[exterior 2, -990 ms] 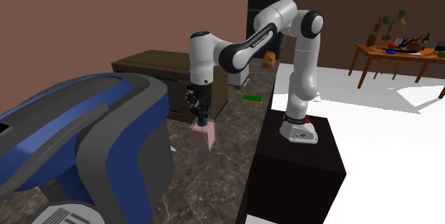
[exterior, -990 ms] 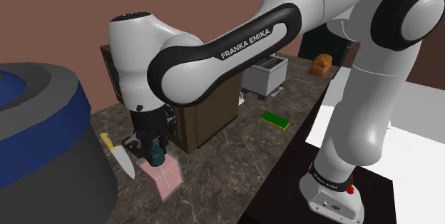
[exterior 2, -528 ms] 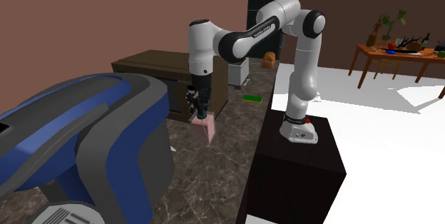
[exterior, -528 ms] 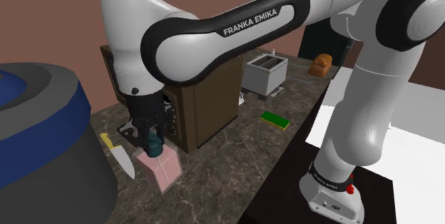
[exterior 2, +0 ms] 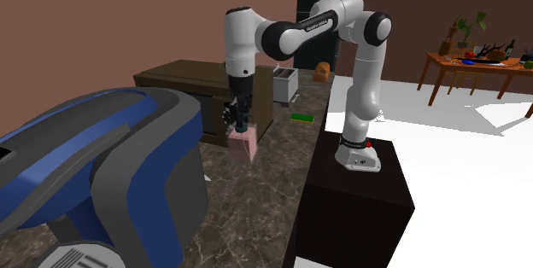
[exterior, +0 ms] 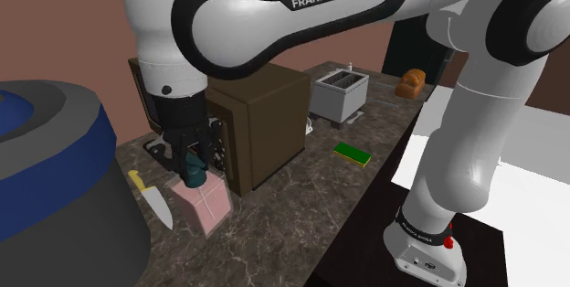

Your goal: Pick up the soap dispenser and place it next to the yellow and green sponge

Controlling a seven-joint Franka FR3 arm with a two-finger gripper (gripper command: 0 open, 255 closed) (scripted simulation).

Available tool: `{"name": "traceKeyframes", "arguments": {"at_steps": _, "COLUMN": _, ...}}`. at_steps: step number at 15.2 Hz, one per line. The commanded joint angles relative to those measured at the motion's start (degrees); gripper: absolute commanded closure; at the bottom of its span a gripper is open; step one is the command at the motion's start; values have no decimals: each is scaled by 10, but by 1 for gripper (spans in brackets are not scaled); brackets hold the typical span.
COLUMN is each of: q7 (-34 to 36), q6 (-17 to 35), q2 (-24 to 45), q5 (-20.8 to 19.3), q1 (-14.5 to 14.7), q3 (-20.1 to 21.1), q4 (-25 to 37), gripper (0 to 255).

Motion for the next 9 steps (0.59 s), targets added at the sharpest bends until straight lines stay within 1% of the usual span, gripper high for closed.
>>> {"name": "traceKeyframes", "arguments": {"at_steps": 1, "q7": 0, "q6": -16, "q2": 0, "q5": 0, "q1": 0, "q3": 0, "q4": 16, "gripper": 255}}
{"name": "traceKeyframes", "arguments": {"at_steps": 9, "q7": 3, "q6": -79, "q2": 5, "q5": -3, "q1": 1, "q3": 1, "q4": 83, "gripper": 255}}
